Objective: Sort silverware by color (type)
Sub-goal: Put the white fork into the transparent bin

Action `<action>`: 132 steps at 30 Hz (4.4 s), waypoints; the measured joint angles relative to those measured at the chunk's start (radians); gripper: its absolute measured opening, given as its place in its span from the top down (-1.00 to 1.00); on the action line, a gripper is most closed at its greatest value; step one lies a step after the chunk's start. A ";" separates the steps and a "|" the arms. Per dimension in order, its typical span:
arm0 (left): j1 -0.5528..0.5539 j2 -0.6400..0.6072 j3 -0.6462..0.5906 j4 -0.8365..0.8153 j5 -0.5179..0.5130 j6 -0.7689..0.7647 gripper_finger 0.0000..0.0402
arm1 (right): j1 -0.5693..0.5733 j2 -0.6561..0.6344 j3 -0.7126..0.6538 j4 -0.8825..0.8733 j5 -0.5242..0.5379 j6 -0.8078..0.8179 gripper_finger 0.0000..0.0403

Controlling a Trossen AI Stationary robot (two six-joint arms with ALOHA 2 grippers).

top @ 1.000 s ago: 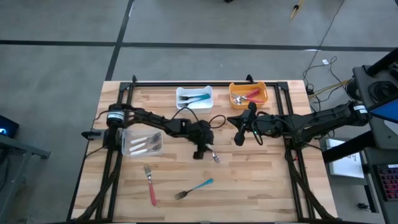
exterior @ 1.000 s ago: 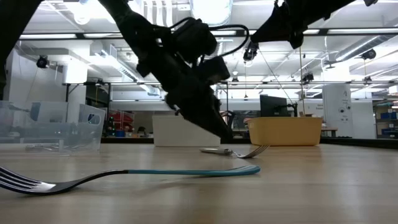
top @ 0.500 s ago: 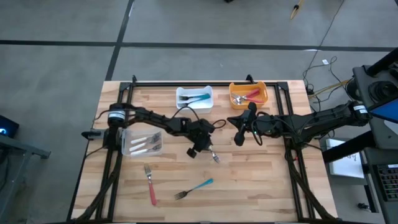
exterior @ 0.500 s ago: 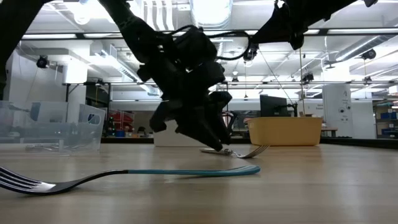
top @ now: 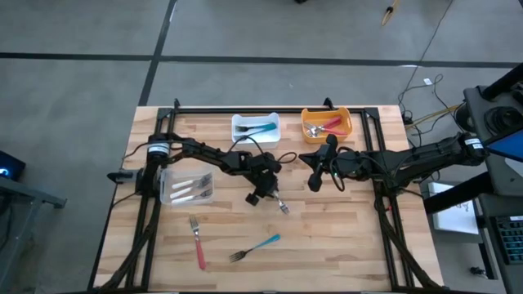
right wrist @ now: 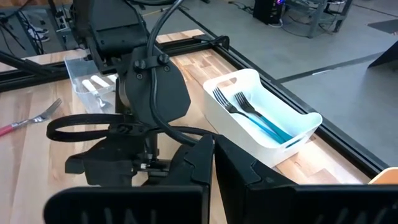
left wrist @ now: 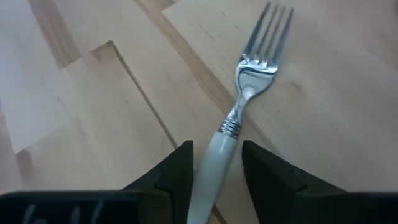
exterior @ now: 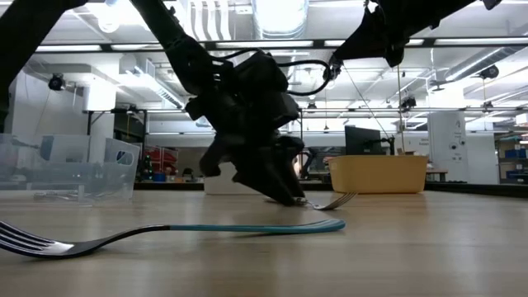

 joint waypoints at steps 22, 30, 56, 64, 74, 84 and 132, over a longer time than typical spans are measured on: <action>-0.008 -0.037 -0.007 0.014 -0.063 -0.151 0.89 | 0.000 0.000 -0.006 -0.001 0.000 -0.006 0.96; -0.013 -0.131 -0.010 -0.081 -0.128 -0.169 0.98 | 0.000 0.000 -0.007 -0.025 -0.001 -0.005 0.96; -0.106 -0.272 -0.197 0.068 -0.313 -0.519 1.00 | 0.000 0.007 -0.015 -0.019 0.000 0.003 0.96; -0.137 -0.205 -0.203 0.147 -0.325 -0.641 0.91 | 0.000 0.057 -0.015 -0.004 0.000 0.003 0.96; -0.149 -0.163 -0.209 0.179 -0.385 -0.681 0.44 | 0.000 0.089 -0.015 0.026 0.001 0.003 0.96; -0.150 -0.083 -0.205 0.238 -0.415 -0.679 0.30 | 0.000 0.093 -0.015 0.028 0.000 0.000 0.96; -0.201 -0.387 -0.228 0.017 -0.400 -0.638 1.00 | 0.000 0.110 -0.015 0.031 -0.001 -0.005 0.96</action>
